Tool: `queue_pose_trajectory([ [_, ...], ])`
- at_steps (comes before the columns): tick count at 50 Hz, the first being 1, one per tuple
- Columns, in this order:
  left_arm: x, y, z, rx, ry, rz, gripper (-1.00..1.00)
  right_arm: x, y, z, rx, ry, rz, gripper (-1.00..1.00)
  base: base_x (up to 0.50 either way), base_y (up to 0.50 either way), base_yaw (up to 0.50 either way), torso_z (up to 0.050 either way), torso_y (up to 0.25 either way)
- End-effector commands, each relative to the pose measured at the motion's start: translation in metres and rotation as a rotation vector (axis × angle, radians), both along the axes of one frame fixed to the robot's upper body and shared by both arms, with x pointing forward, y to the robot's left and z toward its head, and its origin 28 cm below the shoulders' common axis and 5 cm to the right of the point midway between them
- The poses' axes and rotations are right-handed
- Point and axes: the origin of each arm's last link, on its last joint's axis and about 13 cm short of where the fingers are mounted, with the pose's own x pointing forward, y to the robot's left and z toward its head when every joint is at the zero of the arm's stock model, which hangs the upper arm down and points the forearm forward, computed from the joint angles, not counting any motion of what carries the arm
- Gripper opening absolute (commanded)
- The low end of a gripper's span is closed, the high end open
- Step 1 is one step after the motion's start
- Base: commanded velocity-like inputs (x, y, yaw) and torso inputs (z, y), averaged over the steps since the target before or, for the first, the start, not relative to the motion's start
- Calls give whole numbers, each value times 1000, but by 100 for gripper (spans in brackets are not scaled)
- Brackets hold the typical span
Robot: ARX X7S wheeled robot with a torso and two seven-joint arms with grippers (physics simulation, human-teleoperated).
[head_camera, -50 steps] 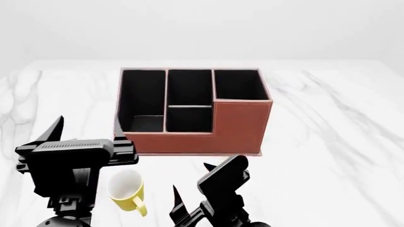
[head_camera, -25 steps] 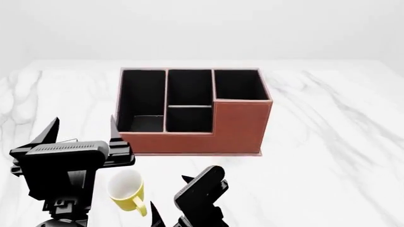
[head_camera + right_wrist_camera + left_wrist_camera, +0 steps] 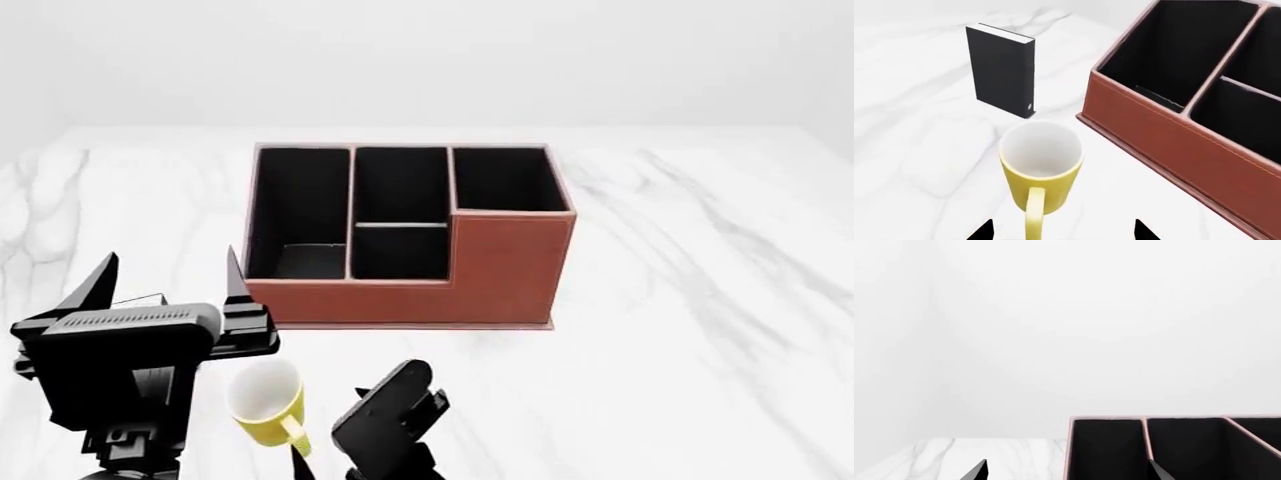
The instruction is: Pick up the yellow and white mug and place it to the right of the caddy.
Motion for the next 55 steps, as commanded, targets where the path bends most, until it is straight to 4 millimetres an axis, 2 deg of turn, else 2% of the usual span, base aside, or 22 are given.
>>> queue_pose_trajectory([
  [1, 1, -1, 1, 1, 0, -4, 100, 9, 12, -7, -27, 30, 31, 100, 0, 0, 0, 0, 0],
  [47, 0, 0, 1, -3, -3, -11, 100, 65, 33, -55, -113, 192, 47, 100, 0, 0, 0, 0, 0],
  [48, 0, 0, 1, -3, -2, -11, 100, 66, 33, -56, -112, 194, 47, -100, 0, 0, 0, 0, 0],
  [55, 0, 0, 1, -3, -2, -14, 100, 64, 31, -51, -97, 184, 47, -100, 0, 0, 0, 0, 0],
])
